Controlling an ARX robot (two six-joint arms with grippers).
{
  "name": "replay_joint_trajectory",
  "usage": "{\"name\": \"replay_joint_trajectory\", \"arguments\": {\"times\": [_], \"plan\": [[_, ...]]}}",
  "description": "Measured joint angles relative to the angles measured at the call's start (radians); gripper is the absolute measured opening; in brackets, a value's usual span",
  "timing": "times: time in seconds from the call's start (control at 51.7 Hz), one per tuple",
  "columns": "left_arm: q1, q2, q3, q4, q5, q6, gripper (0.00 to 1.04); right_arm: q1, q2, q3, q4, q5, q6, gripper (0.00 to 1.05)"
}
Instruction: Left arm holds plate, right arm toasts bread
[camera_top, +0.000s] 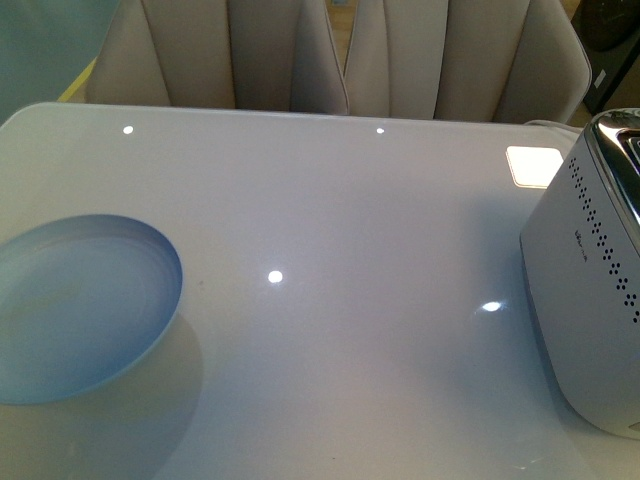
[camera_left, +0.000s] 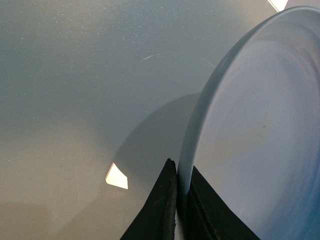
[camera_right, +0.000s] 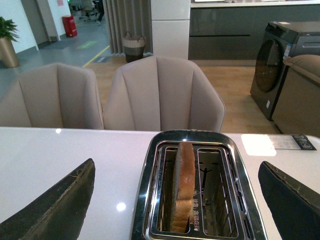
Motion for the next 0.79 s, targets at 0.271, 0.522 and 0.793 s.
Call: {"name": "replay_joint_trajectory", "arguments": {"times": [0.271,0.522,0.793], "plan": [[0.006,0.111,0.006,0.12,-0.013,-0.009,0.03,0.0,0.0,0.0,0.0,0.0,0.0,0.96],[0.006,0.212,0.076,0.138,-0.042,-0.04,0.03,0.0,0.0,0.0,0.0,0.0,0.0,0.96],[0.006,0.265,0.117,0.137,-0.045,-0.048,0.03,0.0,0.0,0.0,0.0,0.0,0.0,0.96]]}}
